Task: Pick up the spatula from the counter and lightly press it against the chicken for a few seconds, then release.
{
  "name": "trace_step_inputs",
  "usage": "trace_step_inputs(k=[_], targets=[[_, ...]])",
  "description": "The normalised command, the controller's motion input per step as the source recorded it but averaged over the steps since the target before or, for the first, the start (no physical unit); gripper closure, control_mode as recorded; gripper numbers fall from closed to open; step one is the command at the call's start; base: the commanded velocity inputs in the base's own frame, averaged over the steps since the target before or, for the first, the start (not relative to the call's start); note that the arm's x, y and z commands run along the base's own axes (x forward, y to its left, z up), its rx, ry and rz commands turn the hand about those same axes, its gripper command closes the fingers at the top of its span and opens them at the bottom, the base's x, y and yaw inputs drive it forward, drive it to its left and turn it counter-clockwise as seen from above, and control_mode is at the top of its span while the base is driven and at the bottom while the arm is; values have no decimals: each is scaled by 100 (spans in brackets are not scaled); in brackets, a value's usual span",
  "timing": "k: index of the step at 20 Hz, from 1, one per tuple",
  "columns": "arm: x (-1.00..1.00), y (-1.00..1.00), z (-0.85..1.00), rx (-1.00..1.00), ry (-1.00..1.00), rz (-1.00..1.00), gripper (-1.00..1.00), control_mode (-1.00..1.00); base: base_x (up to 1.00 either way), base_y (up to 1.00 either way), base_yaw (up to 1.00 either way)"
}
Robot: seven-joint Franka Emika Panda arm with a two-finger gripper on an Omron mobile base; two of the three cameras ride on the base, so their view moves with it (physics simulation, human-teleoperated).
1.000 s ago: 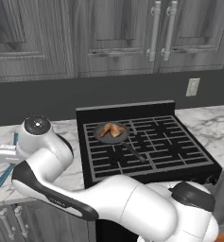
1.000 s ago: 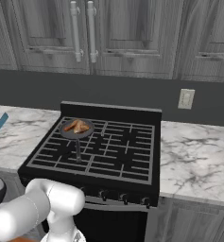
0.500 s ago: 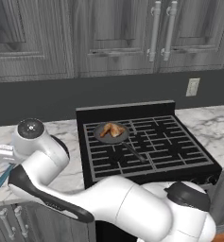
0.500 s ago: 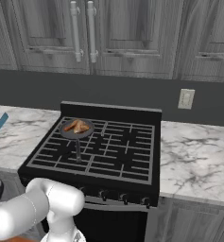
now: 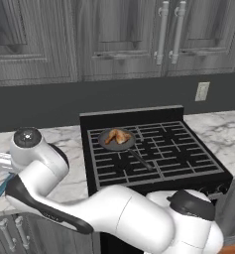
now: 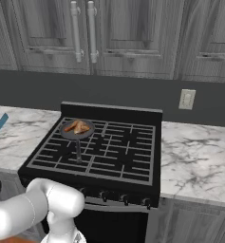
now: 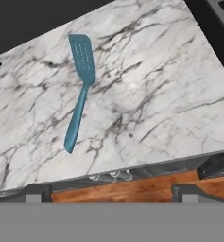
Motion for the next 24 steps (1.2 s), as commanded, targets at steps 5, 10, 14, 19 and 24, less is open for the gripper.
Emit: trace_step_inputs(k=[5, 10, 14, 19, 24], targets=[[15, 9, -13, 0, 6, -4, -100, -100, 0, 0, 0], [16, 16, -13, 0, 6, -2, -100, -100, 0, 0, 0], [5, 11, -9, 0, 2, -1, -100, -100, 0, 0, 0], [2, 7, -6, 0, 0, -1, -100, -100, 0, 0, 0], [4, 2, -10, 0, 0, 0, -100, -100, 0, 0, 0]])
